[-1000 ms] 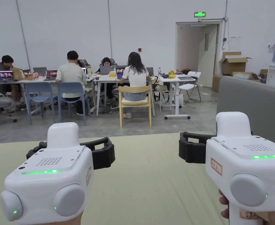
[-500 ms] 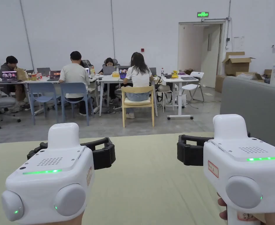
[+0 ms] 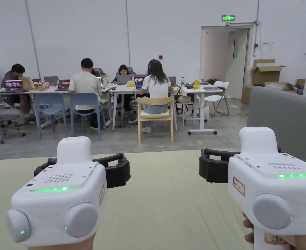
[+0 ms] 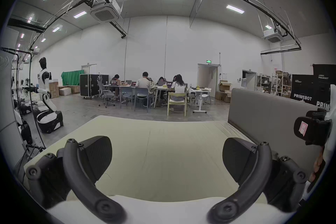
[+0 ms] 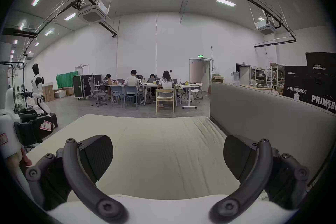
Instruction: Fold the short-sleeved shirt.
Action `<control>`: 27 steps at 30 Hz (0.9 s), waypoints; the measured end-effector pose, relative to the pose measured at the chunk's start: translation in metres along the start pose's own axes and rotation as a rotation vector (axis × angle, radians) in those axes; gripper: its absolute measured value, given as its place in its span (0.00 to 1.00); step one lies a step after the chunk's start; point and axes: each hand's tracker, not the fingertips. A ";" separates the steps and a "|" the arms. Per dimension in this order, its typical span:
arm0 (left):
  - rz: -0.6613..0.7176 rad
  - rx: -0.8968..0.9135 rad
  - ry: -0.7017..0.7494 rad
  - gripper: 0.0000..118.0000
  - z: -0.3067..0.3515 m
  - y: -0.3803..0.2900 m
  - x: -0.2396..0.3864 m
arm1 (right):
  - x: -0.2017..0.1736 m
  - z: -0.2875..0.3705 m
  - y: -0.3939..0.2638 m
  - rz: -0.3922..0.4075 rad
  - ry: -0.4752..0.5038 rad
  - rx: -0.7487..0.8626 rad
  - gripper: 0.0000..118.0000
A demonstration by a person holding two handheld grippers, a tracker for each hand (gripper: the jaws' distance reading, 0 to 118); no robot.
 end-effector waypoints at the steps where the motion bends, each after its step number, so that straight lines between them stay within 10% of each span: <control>1: 0.002 -0.004 0.000 1.00 -0.001 0.000 0.000 | 0.000 -0.001 0.000 -0.001 -0.001 0.000 1.00; 27: 0.011 -0.011 -0.003 1.00 -0.004 -0.002 0.002 | -0.001 -0.004 0.001 0.003 -0.010 -0.001 1.00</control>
